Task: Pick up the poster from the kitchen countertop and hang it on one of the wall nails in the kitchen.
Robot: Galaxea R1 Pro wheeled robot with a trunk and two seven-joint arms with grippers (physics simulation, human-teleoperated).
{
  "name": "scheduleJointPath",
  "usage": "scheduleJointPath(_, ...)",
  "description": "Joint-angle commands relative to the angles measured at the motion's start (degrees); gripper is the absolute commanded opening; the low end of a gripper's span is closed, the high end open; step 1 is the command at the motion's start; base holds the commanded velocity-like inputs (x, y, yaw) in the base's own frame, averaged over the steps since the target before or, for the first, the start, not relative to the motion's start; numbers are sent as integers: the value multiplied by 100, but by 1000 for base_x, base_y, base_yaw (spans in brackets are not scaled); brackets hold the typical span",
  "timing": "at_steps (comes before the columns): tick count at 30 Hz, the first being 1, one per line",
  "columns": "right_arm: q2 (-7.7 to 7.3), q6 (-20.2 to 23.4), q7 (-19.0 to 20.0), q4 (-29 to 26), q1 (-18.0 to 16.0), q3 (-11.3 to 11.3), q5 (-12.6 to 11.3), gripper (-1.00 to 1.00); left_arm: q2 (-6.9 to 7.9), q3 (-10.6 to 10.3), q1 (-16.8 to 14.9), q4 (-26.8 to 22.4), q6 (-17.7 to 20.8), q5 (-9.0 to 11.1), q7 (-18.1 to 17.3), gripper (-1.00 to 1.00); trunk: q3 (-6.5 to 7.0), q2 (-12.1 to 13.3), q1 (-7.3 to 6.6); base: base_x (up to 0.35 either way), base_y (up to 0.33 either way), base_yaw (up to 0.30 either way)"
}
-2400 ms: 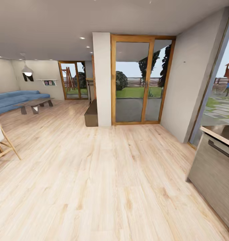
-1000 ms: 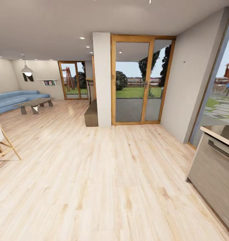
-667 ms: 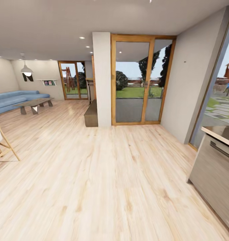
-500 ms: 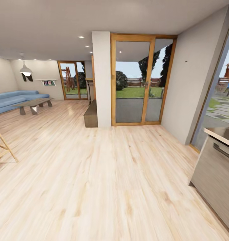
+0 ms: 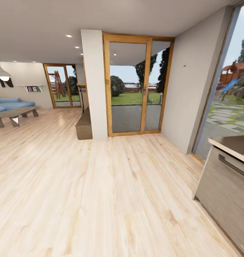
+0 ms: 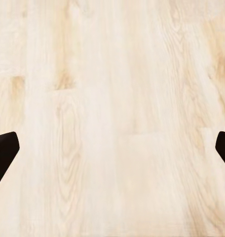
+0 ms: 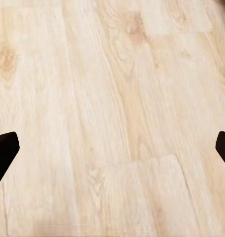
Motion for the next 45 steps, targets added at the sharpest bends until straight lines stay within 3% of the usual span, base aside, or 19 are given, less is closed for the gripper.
scheduleJointPath(1, 1, -19, -2, 6, -4, -3, -4, 100, -1, 7, 2, -7, -9, -4, -2, 100, -3, -2, 4, 338, 0, -266)
scheduleJointPath(16, 1, -19, -1, 6, -4, -3, -4, 100, 1, 7, 2, -7, -9, -6, -8, 100, 23, -2, 4, 338, 67, -257)
scheduleJointPath(36, -3, -19, -4, 6, -5, -5, 6, 100, 8, 7, 2, -7, -9, -5, -5, 100, 26, -2, 4, 336, 147, -24)
scheduleJointPath(45, 1, -19, 6, 6, -4, -1, 5, 100, 8, 7, 2, -7, -9, -3, -5, 100, 26, -2, 4, 295, 229, -202)
